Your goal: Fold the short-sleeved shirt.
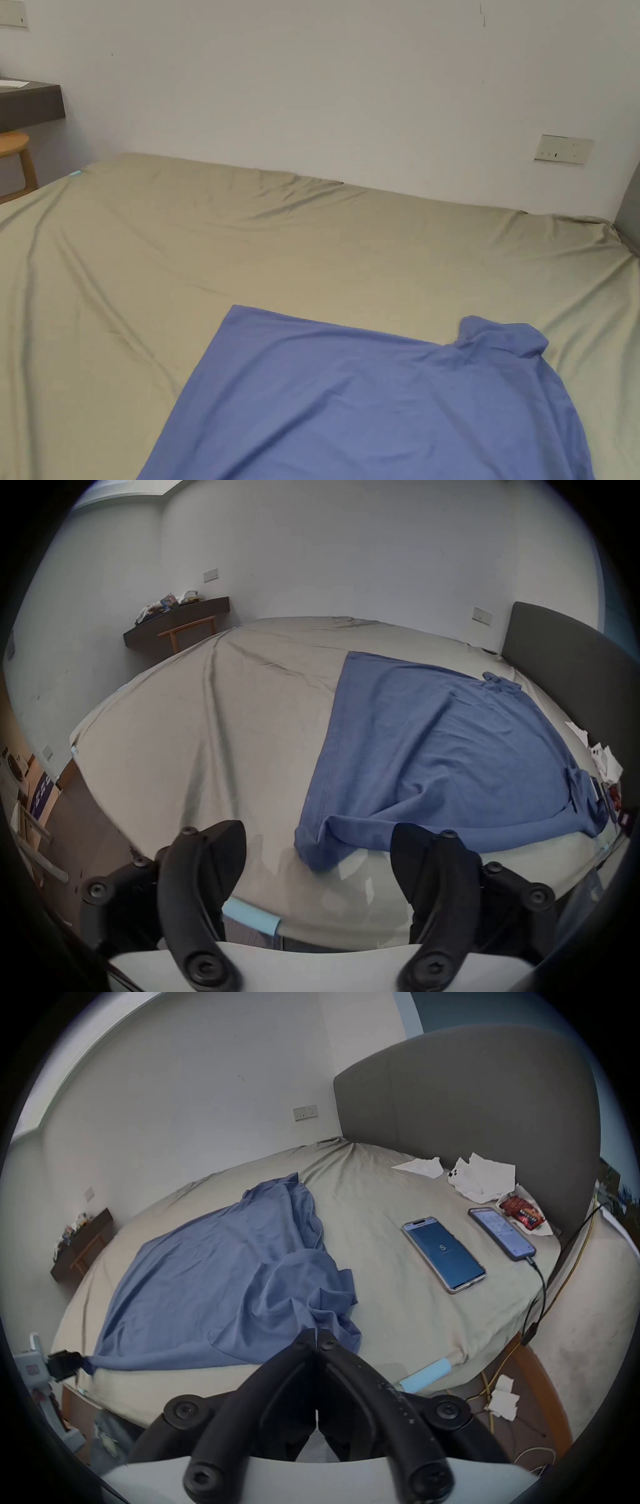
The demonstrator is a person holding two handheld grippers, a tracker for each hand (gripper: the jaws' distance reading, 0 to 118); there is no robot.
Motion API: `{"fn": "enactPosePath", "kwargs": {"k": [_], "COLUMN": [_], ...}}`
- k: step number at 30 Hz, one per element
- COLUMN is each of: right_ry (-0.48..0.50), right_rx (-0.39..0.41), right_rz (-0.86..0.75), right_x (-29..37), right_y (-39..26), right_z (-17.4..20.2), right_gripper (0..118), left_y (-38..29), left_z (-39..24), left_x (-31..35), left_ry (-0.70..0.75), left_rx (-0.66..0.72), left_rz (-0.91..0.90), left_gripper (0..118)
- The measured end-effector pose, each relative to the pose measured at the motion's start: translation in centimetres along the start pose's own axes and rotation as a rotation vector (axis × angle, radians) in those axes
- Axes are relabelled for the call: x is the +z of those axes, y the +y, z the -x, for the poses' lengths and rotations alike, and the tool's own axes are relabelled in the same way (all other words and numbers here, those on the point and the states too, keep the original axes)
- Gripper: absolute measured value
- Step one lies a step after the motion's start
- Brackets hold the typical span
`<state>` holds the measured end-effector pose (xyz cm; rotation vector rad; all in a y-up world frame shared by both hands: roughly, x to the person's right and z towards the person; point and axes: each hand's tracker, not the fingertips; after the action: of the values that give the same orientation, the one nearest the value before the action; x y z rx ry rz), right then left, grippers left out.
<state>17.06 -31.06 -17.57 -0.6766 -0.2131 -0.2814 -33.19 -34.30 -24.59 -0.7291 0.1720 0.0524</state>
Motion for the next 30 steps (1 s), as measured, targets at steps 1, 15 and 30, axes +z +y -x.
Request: {"fn": "enactPosePath", "kwargs": {"k": [1, 15, 30], "right_ry": [0.01, -0.044, -0.026], "right_rx": [-0.014, 0.059, 0.118], "right_rz": [0.005, 0.077, 0.225], "right_x": [-0.1, -1.7, -8.1], "right_y": [0.1, 0.5, 0.3], "right_z": [0.0, 0.1, -1.8], "right_gripper": [1, 2, 78], "left_y": [0.1, 0.1, 0.4], "left_z": [0.1, -0.2, -0.3], "left_x": [-0.5, -2.5, -1.9], "left_ry": [-0.009, -0.055, -0.044], "left_rx": [-0.02, 0.007, -0.002], "left_rz": [0.016, 0.136, 0.148], "left_gripper": [87, 6, 6]}}
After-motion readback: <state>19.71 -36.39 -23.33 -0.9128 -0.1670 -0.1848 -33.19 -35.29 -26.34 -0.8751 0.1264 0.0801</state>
